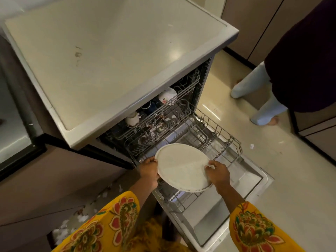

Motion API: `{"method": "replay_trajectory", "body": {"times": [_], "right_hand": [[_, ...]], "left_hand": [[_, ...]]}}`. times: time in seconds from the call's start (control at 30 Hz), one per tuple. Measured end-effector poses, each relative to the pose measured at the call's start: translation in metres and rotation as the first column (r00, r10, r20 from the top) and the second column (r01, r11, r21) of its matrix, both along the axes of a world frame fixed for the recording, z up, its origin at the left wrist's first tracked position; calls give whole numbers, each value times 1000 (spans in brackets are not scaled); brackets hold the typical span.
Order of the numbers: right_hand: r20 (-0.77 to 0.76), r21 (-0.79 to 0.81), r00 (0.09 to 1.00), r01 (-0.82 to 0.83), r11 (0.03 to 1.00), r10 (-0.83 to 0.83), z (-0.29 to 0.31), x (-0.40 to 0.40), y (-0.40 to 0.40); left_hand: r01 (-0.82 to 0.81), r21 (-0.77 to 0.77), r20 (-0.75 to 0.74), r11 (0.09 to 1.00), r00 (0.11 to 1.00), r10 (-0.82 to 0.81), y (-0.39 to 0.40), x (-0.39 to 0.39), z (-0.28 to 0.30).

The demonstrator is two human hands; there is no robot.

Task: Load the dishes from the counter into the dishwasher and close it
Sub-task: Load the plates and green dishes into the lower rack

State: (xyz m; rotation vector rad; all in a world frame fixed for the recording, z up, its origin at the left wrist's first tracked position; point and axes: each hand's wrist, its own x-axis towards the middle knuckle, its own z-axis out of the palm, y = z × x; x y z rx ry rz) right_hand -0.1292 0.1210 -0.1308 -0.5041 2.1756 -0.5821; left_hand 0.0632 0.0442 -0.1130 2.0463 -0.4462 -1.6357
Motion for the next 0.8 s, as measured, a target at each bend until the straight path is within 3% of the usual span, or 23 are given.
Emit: {"method": "replay_trajectory", "body": {"times": [0.3, 0.57, 0.67, 0.8], "right_hand": [[114, 5, 988, -110, 994, 108, -34, -6, -45], [195, -41, 926, -321, 946, 323, -69, -29, -90], [122, 30, 851, -517, 856, 510, -87, -47, -106], [-101, 129, 696, -699, 703, 711, -120, -73, -129]], "left_hand": [[-18, 19, -65, 1000, 998, 19, -76, -33, -36], [-38, 1, -108, 999, 993, 38, -143, -78, -75], [-49, 2, -116, 999, 992, 49, -168, -99, -91], [-54, -34, -168, 998, 985, 47, -198, -128, -118]]}}
